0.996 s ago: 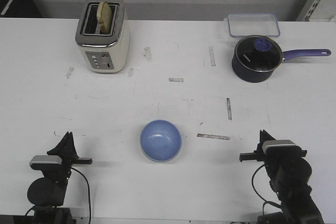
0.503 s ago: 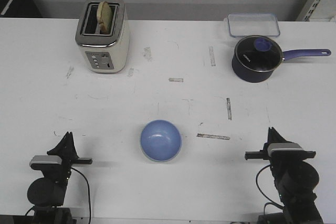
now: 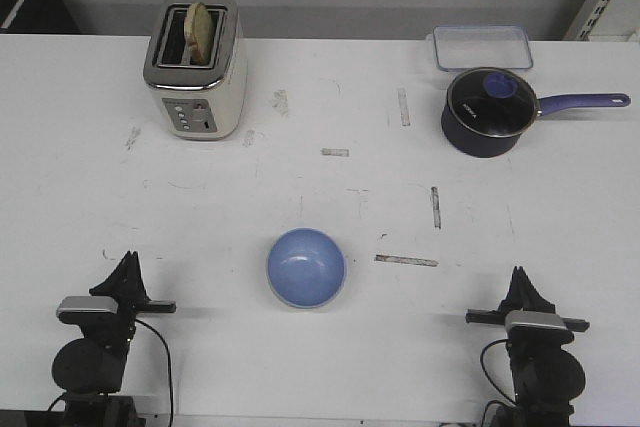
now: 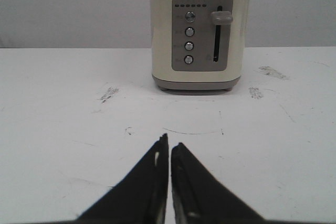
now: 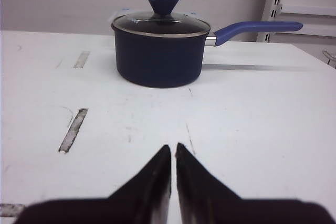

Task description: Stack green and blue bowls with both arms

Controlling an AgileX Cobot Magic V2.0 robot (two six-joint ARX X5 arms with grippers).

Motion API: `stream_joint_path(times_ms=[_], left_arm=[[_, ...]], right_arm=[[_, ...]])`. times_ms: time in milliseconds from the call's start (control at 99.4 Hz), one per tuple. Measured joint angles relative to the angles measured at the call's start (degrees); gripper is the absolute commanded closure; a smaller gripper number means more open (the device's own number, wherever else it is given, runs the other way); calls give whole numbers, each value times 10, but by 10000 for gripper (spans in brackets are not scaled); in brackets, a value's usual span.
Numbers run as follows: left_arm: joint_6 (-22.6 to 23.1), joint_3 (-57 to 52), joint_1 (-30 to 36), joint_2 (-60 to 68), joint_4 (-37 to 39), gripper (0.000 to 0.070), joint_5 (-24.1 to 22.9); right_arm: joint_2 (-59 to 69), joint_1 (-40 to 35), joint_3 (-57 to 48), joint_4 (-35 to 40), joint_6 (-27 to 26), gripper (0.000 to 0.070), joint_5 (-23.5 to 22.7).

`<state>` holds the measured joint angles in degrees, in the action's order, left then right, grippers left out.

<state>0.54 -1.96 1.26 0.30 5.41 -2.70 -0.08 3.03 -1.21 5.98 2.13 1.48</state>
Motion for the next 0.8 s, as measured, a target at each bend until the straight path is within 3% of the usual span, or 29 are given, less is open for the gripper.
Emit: stream_joint_path(times_ms=[805], left_arm=[[0,0,0,0,0,698,0]], right_arm=[[2,0,4,-3,0,688,0]])
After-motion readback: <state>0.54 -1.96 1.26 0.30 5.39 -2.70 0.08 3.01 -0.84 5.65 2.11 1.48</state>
